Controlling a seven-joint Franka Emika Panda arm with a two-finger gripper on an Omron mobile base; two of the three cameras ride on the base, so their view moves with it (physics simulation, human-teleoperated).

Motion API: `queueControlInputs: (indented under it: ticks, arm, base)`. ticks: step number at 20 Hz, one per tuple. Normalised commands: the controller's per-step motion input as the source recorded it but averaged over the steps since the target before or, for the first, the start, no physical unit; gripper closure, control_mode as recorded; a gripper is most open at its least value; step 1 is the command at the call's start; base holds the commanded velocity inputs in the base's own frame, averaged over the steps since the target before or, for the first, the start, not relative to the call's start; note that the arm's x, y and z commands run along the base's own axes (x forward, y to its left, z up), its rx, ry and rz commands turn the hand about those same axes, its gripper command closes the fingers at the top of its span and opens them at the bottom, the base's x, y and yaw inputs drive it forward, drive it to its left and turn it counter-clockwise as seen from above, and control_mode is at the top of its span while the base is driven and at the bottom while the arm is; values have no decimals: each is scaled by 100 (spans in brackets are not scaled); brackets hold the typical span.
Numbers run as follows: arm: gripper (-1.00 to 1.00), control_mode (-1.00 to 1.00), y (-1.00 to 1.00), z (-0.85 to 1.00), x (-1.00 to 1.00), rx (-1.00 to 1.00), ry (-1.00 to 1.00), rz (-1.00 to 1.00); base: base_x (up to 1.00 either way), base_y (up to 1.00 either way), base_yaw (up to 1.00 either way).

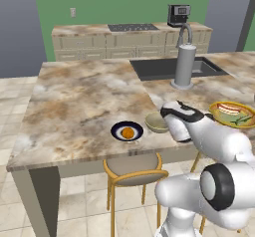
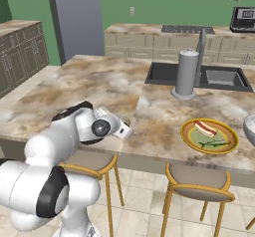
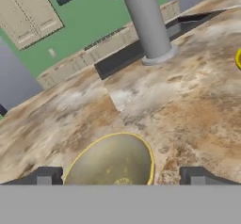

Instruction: Take the smaller bowl and place it next to the appetizer plate on the dining counter , and place the larger bowl next to the plate with cooked food.

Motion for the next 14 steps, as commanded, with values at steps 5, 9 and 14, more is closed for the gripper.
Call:
queueControlInputs:
  ticks: [5, 9, 14]
  arm:
    - [-100, -100, 12, 100, -100, 0, -18, 0]
    - [-100, -100, 26, 100, -100, -4, -29, 0]
    - [-100, -100, 40, 98, -100, -14, -62, -1]
  base:
    - [0, 0, 0]
    - [0, 0, 0]
    - [0, 0, 0]
